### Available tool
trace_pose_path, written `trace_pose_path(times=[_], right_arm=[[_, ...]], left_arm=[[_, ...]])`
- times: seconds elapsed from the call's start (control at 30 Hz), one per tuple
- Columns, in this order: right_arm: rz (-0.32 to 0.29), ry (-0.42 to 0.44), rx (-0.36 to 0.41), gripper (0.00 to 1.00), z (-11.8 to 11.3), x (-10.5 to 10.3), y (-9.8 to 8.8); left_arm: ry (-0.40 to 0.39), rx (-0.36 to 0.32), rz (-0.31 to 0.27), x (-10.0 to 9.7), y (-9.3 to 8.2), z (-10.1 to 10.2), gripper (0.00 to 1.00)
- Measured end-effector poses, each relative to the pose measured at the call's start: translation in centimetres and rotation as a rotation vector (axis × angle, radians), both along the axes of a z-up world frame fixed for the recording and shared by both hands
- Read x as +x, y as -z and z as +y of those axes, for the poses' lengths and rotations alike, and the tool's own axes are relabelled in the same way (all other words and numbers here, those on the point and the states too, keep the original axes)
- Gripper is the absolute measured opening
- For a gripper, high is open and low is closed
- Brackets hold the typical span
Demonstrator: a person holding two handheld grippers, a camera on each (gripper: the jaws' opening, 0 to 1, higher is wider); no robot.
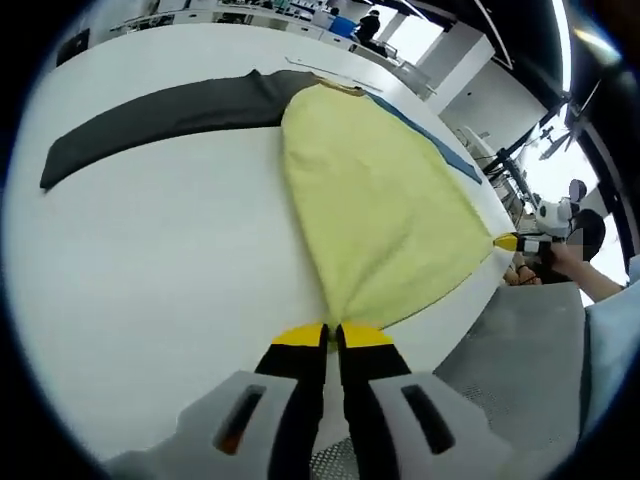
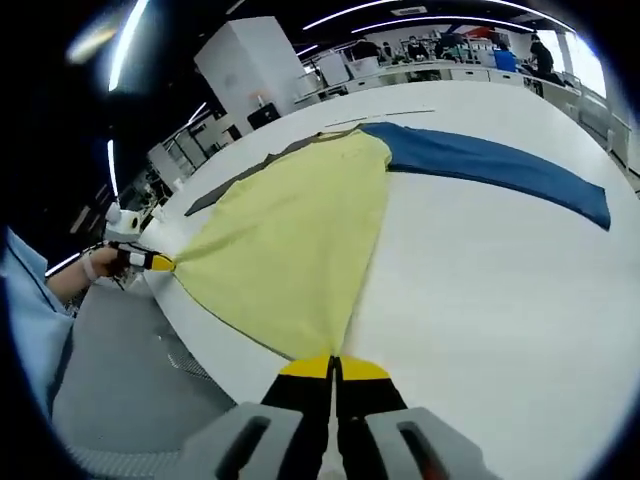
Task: Fold the garment on the visible template until the final outline fits inside the template.
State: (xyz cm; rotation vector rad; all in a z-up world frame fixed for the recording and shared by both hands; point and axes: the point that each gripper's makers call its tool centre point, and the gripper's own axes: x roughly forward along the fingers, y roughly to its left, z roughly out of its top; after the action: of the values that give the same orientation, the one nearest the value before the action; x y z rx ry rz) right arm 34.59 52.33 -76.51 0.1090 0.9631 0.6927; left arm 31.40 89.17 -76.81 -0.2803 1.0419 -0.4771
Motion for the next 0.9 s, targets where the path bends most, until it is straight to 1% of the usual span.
trace_pose_path(times=[0.23,0.33,0.43,0.47,0.53,0.63,0.67,0.83,0.9], right_arm=[[0.008,-0.013,-0.017,0.00,0.0,0.0,0.6],[0.002,-0.024,-0.026,0.00,0.0,-0.1,0.8],[-0.004,-0.025,-0.021,0.00,0.0,-0.1,0.7],[-0.006,-0.026,-0.020,0.00,0.0,-0.1,0.7],[-0.016,-0.034,-0.020,0.00,0.0,-0.1,0.7],[-0.022,-0.038,-0.022,0.00,0.1,-0.2,0.7],[-0.024,-0.037,-0.021,0.00,0.1,-0.2,0.7],[-0.034,-0.041,-0.018,0.00,0.1,-0.3,0.6],[-0.046,-0.055,-0.020,0.07,0.1,-0.4,0.3]], left_arm=[[0.002,-0.001,-0.005,0.0,0.1,0.0,0.01],[0.003,-0.002,-0.010,-0.1,0.0,0.0,0.01],[0.018,0.008,-0.032,-0.1,0.0,-0.1,0.01],[0.038,0.025,-0.051,0.0,0.0,0.0,0.01],[0.046,0.045,-0.071,0.3,-0.1,0.0,0.03],[0.062,0.067,-0.095,0.6,-0.3,0.1,0.06],[0.058,0.058,-0.099,0.6,-0.3,0.1,0.07],[0.049,0.044,-0.115,0.8,-0.7,0.3,0.18],[0.068,0.051,-0.140,0.8,-1.1,0.4,0.23]])
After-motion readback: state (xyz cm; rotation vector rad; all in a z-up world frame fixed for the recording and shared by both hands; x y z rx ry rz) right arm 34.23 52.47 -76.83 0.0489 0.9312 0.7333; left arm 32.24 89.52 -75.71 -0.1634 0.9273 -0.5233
